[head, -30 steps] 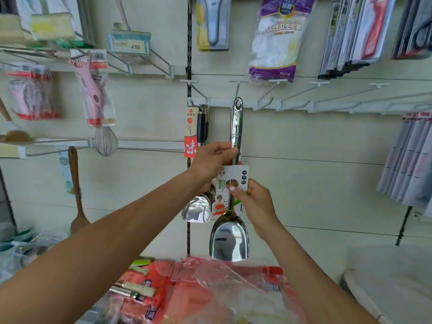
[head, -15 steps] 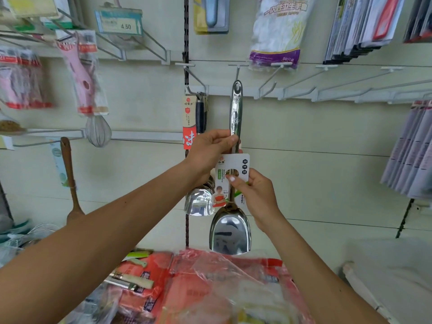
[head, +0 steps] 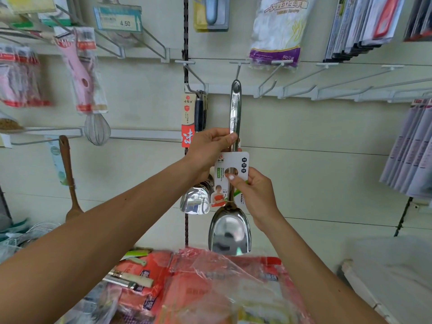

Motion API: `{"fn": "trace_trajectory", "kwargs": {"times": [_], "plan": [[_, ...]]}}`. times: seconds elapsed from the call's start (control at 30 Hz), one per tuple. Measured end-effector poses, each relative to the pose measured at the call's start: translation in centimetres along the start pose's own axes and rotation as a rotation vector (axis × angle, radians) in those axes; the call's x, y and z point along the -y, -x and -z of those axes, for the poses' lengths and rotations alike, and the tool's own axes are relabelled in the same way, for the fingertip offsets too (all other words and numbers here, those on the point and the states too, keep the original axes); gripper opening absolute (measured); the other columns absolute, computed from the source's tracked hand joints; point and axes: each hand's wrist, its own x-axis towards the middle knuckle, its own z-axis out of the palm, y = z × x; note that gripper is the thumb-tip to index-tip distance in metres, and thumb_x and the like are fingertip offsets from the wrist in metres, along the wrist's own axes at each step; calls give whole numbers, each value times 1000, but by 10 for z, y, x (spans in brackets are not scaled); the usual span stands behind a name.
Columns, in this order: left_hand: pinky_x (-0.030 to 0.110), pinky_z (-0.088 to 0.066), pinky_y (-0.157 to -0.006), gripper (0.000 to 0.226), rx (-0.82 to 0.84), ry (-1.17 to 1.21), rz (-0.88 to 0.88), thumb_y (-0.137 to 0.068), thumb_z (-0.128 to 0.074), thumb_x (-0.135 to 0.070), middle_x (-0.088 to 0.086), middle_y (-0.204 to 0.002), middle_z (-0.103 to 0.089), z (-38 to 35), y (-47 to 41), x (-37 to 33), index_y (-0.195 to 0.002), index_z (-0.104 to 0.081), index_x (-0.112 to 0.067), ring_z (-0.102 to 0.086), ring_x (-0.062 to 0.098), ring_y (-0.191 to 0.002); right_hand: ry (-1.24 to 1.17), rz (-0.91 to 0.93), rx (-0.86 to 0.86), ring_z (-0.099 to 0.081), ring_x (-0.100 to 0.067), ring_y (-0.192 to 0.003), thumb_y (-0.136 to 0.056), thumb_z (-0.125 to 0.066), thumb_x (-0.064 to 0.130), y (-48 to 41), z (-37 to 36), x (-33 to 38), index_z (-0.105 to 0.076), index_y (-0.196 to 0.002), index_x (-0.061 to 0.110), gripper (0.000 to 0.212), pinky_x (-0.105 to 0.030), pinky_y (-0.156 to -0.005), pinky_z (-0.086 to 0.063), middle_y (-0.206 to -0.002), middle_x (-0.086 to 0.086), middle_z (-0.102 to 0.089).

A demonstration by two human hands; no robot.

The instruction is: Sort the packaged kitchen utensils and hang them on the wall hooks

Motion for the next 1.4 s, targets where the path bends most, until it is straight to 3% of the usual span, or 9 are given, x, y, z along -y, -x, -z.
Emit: {"fn": "trace_trajectory", "kwargs": {"times": [0.17, 0.37, 0.63, 0.73, 0.97, 1.13, 1.23, 1.33, 1.4], "plan": [[27, -56, -58, 12, -25, -42, 30, -90, -67, -16, 6, -92, -71, 0, -5, 7, -100, -66, -9, -68, 16, -70, 19, -15, -14, -72, -14, -92, -91, -68, 15, -1, 0, -6, -69, -109, 21, 19, -22, -70, -53, -100, 4, -76], [37, -60, -71, 7, -49, -89, 46, -90, -68, -18, 13, -103, -69, -1, -27, 15, -96, -66, -14, -67, 24, -80, 18, -25, -21, -70, -5, -87, -92, -67, 12, -20, -1, -13, -68, -106, 21, 16, -13, -65, -51, -99, 6, -74], [29, -58, -57, 9, -92, -106, 58, -92, -66, -16, 9, -98, -69, -6, -80, 38, -100, -66, -11, -70, 16, -68, 32, -57, -42, -70, -6, -82, -92, -67, 11, -75, 7, -39, -67, -110, 14, 18, -13, -61, -51, -101, -1, -73], [28, -58, -57, 18, -108, -107, 65, -92, -66, -16, 7, -93, -69, -5, -99, 46, -107, -66, -6, -70, 14, -64, 46, -79, -43, -67, 2, -71, -92, -67, 11, -95, 8, -49, -67, -109, 13, 17, -11, -56, -48, -95, 1, -72], [22, -54, -51, 26, -121, -129, 66, -92, -65, -14, 4, -88, -66, -3, -130, 56, -114, -63, -1, -69, 7, -57, 59, -103, -48, -65, 0, -70, -93, -66, 12, -131, 7, -71, -67, -104, 17, 12, -10, -51, -46, -90, 5, -71], [23, -54, -52, 26, -141, -129, 69, -93, -65, -14, 9, -95, -69, -4, -141, 63, -117, -63, -4, -70, 11, -62, 97, -116, -40, -71, -18, -89, -93, -66, 14, -148, 7, -80, -66, -108, 14, 15, -23, -63, -54, -101, -4, -73], [23, -55, -57, 33, -146, -224, 79, -91, -68, -20, 8, -102, -69, -1, -137, 64, -121, -62, -8, -68, 14, -72, 78, -128, -72, -72, -18, -93, -91, -69, 12, -148, 6, -84, -62, -110, 13, 21, -33, -77, -60, -108, -6, -72], [11, -47, -59, 44, -116, -328, 45, -90, -68, -27, 4, -111, -67, 10, -121, 61, -130, -56, -10, -62, 2, -81, 94, -90, -149, -67, -3, -93, -89, -71, 11, -134, 3, -84, -55, -122, 15, 37, -13, -73, -55, -112, 5, -67], [14, -47, -75, 48, -99, -415, 7, -90, -68, -31, 4, -121, -65, 23, -105, 57, -132, -56, -11, -61, 4, -92, 256, -9, -242, -58, -1, -97, -89, -71, 17, -121, -3, -83, -54, -129, 17, 43, 3, -67, -42, -116, 8, -58]]}}
